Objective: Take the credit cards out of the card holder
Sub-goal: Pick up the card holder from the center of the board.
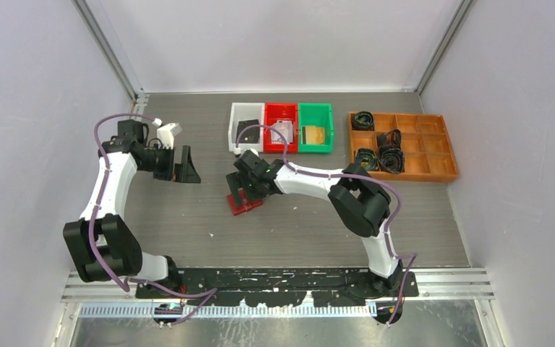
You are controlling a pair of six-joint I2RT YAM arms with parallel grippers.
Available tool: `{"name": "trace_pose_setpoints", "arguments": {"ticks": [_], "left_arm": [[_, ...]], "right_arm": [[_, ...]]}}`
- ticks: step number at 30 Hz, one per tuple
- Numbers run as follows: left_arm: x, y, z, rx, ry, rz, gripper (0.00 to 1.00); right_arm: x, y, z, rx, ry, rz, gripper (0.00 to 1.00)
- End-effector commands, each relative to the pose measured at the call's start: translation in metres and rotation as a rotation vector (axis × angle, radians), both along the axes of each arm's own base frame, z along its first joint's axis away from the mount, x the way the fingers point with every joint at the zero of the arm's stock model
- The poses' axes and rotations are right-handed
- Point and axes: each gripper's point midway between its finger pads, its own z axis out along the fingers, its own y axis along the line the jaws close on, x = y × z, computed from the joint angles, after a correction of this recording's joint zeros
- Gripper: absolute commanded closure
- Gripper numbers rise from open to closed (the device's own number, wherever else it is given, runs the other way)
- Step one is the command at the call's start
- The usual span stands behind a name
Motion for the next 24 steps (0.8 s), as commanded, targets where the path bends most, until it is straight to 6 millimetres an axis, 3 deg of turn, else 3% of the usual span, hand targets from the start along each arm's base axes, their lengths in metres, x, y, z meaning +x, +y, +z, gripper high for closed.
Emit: {"name": "trace_pose_setpoints", "arguments": {"ticks": [1, 8, 10, 14, 20, 24], "left_arm": [[0.003, -0.004, 0.015, -0.024, -0.022, -0.022, 0.0], [0.003, -0.004, 0.019, -0.029, -0.021, -0.01, 0.01], [0.004, -0.004, 0.019, -0.027, -0.02, -0.007, 0.02], [0.004, -0.004, 0.019, -0.029, -0.016, -0.003, 0.02], [0.004, -0.007, 0.021, -0.047, -0.019, -0.012, 0.02], [0.002, -0.013, 0.025, -0.074, -0.027, -0.03, 0.02]], "right_arm": [[0.007, 0.017, 0.015, 0.043, -0.018, 0.036, 0.0], [0.005, 0.016, -0.001, 0.013, -0.008, 0.054, 0.01], [0.005, 0.014, -0.003, 0.009, -0.018, 0.05, 0.05], [0.001, 0.011, -0.002, 0.022, -0.014, 0.048, 0.26], [-0.004, 0.012, 0.018, 0.074, -0.025, 0.067, 0.54], [-0.003, 0.011, 0.031, 0.118, -0.028, 0.068, 0.83]]}}
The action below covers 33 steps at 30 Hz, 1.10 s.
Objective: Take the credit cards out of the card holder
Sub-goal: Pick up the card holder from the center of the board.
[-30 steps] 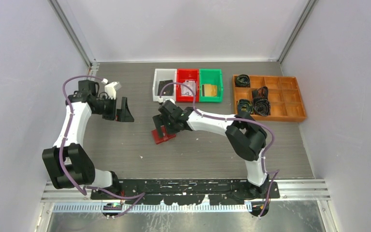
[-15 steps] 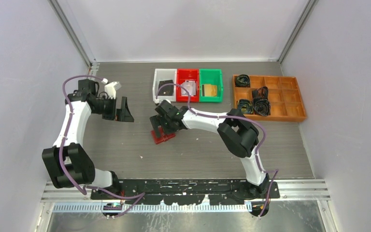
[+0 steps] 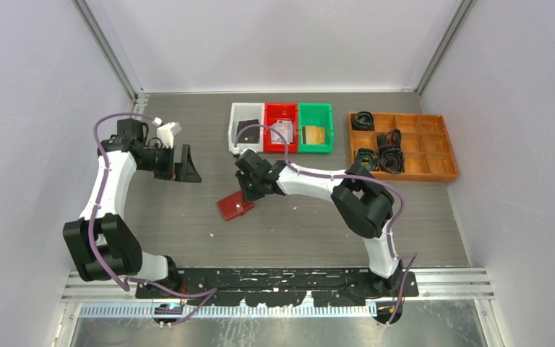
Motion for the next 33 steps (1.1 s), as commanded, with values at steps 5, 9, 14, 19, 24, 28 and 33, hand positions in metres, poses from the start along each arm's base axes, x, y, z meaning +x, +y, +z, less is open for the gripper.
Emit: {"name": "trace_pose_setpoints", "arguments": {"ticks": [5, 9, 14, 19, 24, 28, 33], "left_arm": [[-0.004, -0.026, 0.02, -0.063, -0.056, -0.09, 0.01], [-0.01, -0.042, 0.023, -0.095, -0.063, -0.147, 0.0], [-0.017, -0.058, 0.024, -0.145, -0.047, -0.211, 0.0], [-0.023, -0.074, 0.029, -0.217, -0.058, -0.281, 0.0], [-0.029, -0.083, 0.037, -0.267, -0.099, -0.356, 0.0], [-0.043, -0.086, 0.04, -0.284, -0.098, -0.423, 0.02], [-0.06, -0.093, 0.045, -0.279, -0.128, -0.514, 0.06]], "right_arm": [[0.001, 0.0, 0.047, 0.168, 0.006, 0.034, 0.95], [0.007, -0.006, 0.084, 0.277, -0.016, 0.08, 0.99], [0.004, -0.011, 0.138, 0.422, -0.046, 0.174, 0.99], [-0.019, -0.009, 0.174, 0.491, -0.028, 0.313, 0.99], [-0.035, -0.005, 0.206, 0.553, -0.013, 0.406, 0.99], [-0.041, -0.002, 0.232, 0.608, -0.029, 0.445, 0.99], [-0.036, 0.001, 0.25, 0.65, -0.04, 0.41, 0.99]]}}
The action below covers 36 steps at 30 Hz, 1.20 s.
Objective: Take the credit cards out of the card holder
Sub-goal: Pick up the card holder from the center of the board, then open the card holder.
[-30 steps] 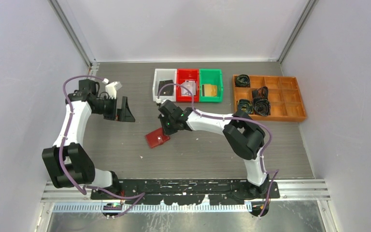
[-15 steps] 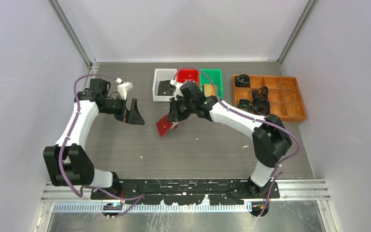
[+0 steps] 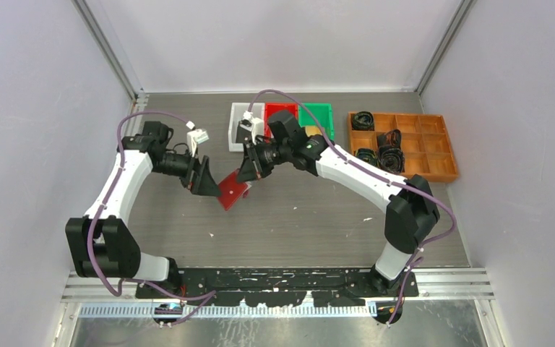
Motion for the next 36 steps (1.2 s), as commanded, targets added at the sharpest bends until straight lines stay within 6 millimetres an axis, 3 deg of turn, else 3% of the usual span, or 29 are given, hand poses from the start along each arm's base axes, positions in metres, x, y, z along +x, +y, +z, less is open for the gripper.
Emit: {"name": "trace_pose_setpoints", "arguments": {"ticks": [1, 6, 10, 14, 19, 25, 29, 34, 36], "left_arm": [[-0.017, -0.006, 0.019, -0.038, -0.098, -0.105, 0.07], [-0.014, 0.005, 0.029, 0.067, -0.357, -0.109, 0.05], [0.01, 0.022, 0.032, 0.259, -0.552, -0.069, 0.05], [0.01, 0.028, 0.039, 0.405, -0.679, -0.137, 0.03], [0.023, 0.015, 0.048, 0.503, -0.868, -0.131, 0.01], [0.043, 0.007, 0.055, 0.537, -0.889, -0.013, 0.1], [0.06, 0.006, 0.07, 0.578, -0.987, 0.055, 0.29], [0.064, 0.005, 0.082, 0.573, -1.028, 0.077, 0.66], [0.063, 0.005, 0.083, 0.566, -1.033, 0.086, 0.8]], "right_arm": [[0.002, 0.005, 0.072, 0.15, -0.08, -0.015, 0.99], [0.036, 0.005, 0.077, 0.136, 0.036, -0.198, 0.99], [0.056, 0.009, 0.071, 0.111, 0.186, -0.341, 0.99], [0.061, 0.02, 0.083, 0.172, 0.286, -0.392, 0.99], [0.055, 0.028, 0.095, 0.174, 0.269, -0.409, 0.99], [0.053, 0.03, 0.102, 0.188, 0.31, -0.467, 0.99], [0.049, 0.035, 0.111, 0.234, 0.347, -0.468, 0.99], [0.044, 0.036, 0.113, 0.243, 0.373, -0.451, 0.99], [0.041, 0.038, 0.119, 0.263, 0.378, -0.432, 0.91]]}}
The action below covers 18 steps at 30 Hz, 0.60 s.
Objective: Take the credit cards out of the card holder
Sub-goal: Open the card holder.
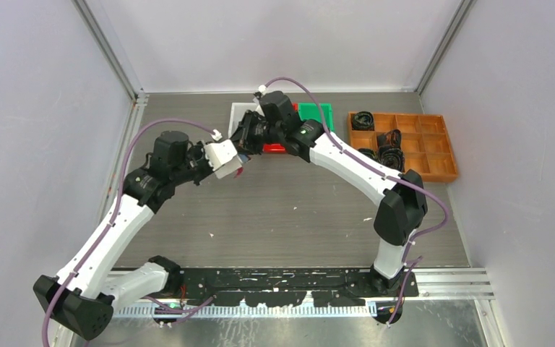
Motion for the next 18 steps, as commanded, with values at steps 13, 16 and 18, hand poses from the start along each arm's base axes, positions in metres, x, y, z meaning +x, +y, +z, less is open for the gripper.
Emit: {"name": "trace_pose_setpoints", "arguments": {"ticks": [13, 16, 18], "left_arm": [[0.004, -0.01, 0.112, -0.331, -0.084, 0.155, 1.0], [-0.007, -0.022, 0.132, -0.427, -0.011, 0.142, 1.0], [-0.016, -0.031, 0.143, -0.488, 0.052, 0.119, 1.0]], "right_arm": [[-0.012, -0.093, 0.051, 0.092, -0.275, -0.122, 0.15], [-0.023, -0.11, 0.045, 0.07, -0.356, -0.126, 0.02], [-0.029, -0.118, 0.041, 0.058, -0.399, -0.127, 0.01]]}}
